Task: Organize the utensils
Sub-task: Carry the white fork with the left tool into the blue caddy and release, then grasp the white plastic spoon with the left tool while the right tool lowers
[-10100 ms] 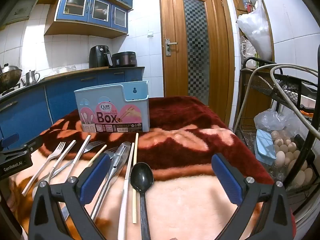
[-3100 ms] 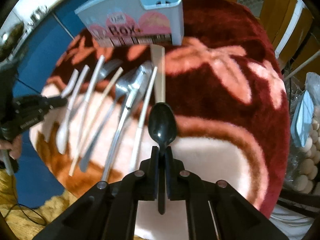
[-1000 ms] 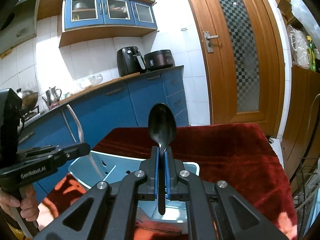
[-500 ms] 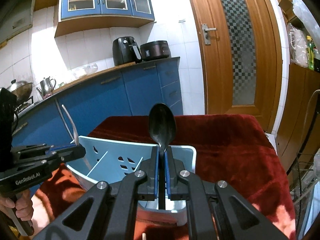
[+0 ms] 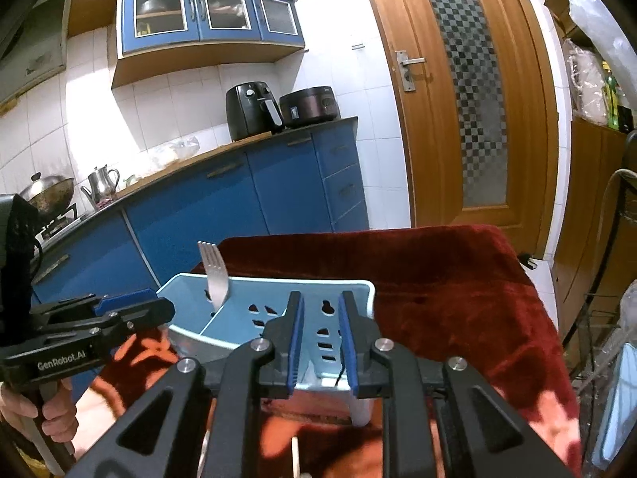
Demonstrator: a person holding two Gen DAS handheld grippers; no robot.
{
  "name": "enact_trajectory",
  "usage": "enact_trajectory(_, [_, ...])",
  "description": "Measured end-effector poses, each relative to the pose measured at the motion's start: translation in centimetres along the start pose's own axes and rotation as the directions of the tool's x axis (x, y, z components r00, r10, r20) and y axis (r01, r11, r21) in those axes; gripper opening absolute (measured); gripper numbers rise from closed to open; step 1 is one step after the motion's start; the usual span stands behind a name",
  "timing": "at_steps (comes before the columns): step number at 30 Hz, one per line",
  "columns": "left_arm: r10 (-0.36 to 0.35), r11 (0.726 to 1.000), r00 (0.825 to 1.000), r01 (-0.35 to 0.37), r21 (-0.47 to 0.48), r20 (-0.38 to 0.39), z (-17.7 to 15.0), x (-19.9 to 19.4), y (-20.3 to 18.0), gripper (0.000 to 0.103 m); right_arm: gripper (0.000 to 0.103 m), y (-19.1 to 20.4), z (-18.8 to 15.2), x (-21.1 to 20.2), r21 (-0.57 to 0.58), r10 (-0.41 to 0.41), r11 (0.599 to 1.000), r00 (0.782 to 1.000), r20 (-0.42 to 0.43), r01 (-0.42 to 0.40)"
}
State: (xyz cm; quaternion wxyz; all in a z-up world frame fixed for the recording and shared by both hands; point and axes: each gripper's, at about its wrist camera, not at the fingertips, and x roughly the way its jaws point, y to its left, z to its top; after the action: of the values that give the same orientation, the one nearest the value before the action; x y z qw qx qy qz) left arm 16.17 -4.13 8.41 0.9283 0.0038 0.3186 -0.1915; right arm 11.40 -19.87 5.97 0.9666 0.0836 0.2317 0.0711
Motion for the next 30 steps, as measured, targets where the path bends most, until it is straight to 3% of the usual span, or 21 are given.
enact_trajectory(8, [0.05, 0.999, 0.999, -0.05, 0.013, -0.011, -1.7, -3.3, -0.3, 0.039, 0.02, 0.9, -0.3, -3.5, -0.003, 0.001, 1.0, 0.999, -0.034, -0.001])
enact_trajectory(15, [0.054, 0.998, 0.996, -0.053, 0.012, -0.075, -3.4, -4.8, 0.0, 0.039, 0.02, 2.3, -1.2, -5.5, -0.065, -0.009, 0.998, 0.993, -0.115, 0.002])
enact_trajectory(20, [0.097, 0.994, 0.986, -0.09, 0.056, -0.134, -5.1, -4.2, -0.1, 0.039, 0.02, 2.6, -2.3, -6.2, -0.089, -0.012, 0.996, 0.986, -0.165, -0.003])
enact_trajectory(30, [0.093, 0.992, 0.957, -0.065, 0.11, -0.273, -7.9, -2.5, -0.3, 0.039, 0.02, 3.0, -5.3, -5.5, -0.149, -0.051, 0.989, 0.942, -0.332, 0.002])
